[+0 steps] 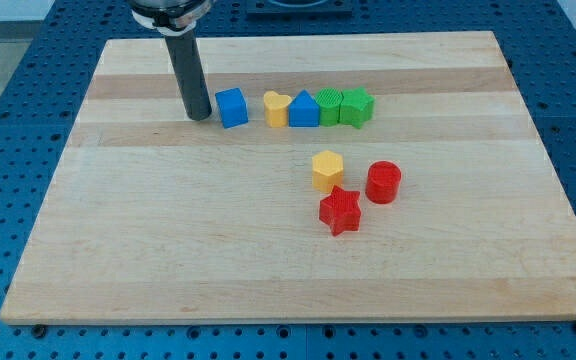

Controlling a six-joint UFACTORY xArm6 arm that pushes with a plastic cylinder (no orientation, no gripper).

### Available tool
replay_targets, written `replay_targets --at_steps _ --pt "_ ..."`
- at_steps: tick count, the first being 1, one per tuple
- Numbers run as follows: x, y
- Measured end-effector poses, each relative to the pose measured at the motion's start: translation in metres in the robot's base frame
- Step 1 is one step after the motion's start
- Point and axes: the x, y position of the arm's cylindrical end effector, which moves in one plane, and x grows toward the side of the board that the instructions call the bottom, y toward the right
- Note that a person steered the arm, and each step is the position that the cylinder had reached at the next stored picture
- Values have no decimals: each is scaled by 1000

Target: Push the cube into the heart

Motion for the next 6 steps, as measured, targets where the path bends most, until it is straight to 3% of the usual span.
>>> replay_targets --at_steps 6 --pt "-6 25"
